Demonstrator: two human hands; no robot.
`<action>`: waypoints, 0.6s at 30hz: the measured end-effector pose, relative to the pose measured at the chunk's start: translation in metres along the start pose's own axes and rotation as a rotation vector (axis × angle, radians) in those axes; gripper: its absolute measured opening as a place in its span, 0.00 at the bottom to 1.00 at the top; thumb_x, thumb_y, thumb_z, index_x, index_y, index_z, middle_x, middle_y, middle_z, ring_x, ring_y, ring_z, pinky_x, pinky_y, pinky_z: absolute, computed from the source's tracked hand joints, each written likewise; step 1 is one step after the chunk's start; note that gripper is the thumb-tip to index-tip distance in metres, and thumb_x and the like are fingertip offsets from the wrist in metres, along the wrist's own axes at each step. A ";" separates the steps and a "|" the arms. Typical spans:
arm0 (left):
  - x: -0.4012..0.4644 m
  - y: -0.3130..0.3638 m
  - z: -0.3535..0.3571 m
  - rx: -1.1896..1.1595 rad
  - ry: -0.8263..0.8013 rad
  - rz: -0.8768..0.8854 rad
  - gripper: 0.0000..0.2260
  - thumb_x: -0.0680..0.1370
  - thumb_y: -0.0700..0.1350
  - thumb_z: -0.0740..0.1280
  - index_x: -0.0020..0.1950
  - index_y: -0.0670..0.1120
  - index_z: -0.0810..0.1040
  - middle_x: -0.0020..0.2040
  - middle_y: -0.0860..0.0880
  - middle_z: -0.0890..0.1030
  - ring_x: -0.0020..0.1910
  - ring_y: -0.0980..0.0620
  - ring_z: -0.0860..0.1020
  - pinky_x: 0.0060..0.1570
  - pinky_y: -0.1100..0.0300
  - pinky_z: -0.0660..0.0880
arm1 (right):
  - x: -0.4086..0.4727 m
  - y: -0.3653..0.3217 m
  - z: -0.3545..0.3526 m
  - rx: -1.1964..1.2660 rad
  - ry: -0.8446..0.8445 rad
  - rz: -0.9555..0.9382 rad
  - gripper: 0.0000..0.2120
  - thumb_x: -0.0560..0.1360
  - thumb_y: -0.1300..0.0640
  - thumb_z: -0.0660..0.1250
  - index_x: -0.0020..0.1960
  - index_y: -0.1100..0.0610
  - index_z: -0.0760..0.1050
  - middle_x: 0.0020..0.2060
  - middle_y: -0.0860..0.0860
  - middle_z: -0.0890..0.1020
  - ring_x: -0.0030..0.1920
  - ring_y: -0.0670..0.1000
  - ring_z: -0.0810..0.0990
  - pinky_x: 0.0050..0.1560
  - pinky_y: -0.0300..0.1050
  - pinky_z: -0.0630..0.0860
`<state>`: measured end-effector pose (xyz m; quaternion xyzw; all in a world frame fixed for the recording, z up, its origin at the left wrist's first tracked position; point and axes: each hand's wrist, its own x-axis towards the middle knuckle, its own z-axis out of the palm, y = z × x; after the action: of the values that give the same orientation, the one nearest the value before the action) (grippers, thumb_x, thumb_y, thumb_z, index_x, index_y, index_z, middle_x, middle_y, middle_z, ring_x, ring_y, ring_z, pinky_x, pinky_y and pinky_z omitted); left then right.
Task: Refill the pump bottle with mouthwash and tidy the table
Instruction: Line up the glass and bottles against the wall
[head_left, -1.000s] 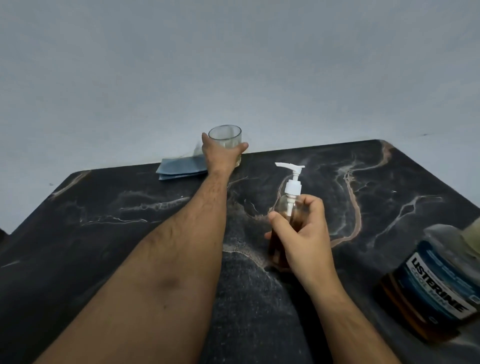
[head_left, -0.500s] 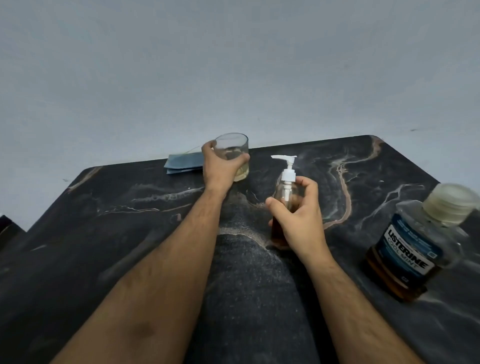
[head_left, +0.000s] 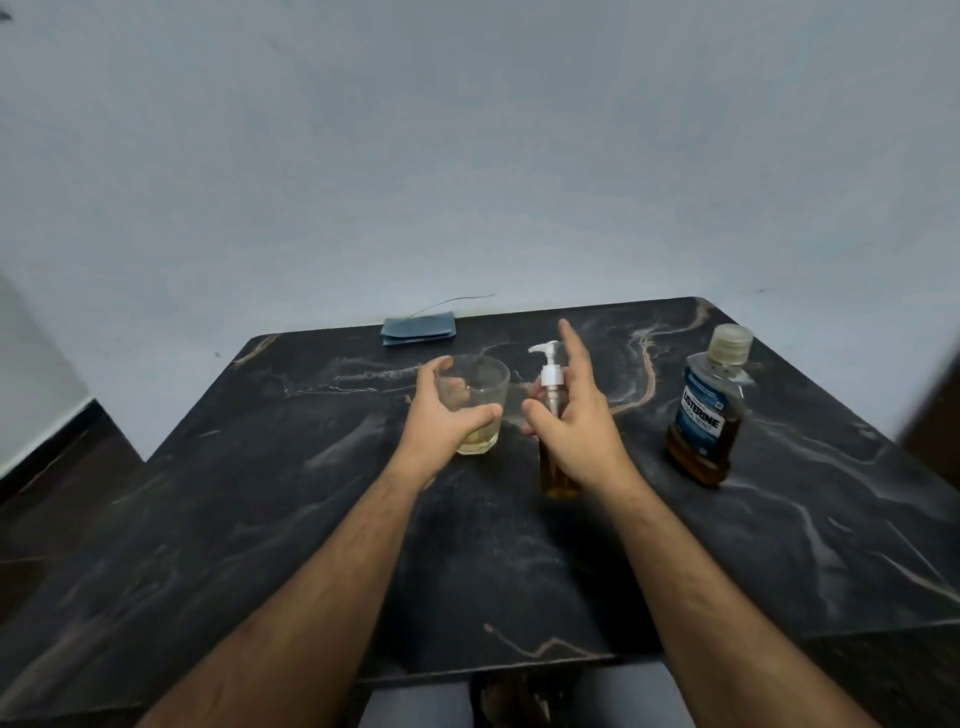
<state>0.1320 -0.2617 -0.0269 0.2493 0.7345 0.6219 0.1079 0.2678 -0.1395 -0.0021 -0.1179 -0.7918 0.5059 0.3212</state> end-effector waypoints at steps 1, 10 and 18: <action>-0.008 0.002 -0.001 -0.004 -0.001 0.009 0.41 0.65 0.45 0.81 0.72 0.54 0.64 0.63 0.50 0.75 0.62 0.52 0.76 0.64 0.46 0.75 | -0.007 -0.005 -0.001 -0.041 -0.017 -0.026 0.41 0.75 0.60 0.66 0.77 0.36 0.49 0.43 0.45 0.80 0.39 0.46 0.81 0.47 0.44 0.80; -0.052 0.026 -0.010 0.017 -0.084 0.084 0.38 0.68 0.41 0.80 0.71 0.53 0.63 0.64 0.56 0.76 0.59 0.59 0.77 0.61 0.60 0.73 | -0.039 -0.045 -0.014 -0.288 -0.097 -0.139 0.35 0.76 0.52 0.66 0.76 0.35 0.55 0.36 0.41 0.78 0.29 0.43 0.74 0.36 0.36 0.73; -0.062 0.028 -0.011 0.047 -0.170 0.041 0.40 0.65 0.47 0.81 0.71 0.57 0.63 0.63 0.58 0.77 0.64 0.54 0.75 0.68 0.50 0.71 | -0.046 -0.059 -0.016 -0.421 -0.126 -0.140 0.30 0.75 0.58 0.65 0.71 0.38 0.59 0.41 0.44 0.79 0.33 0.47 0.77 0.38 0.45 0.78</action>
<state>0.1864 -0.2994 -0.0073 0.3187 0.7317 0.5832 0.1513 0.3212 -0.1784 0.0361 -0.0953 -0.9047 0.3122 0.2736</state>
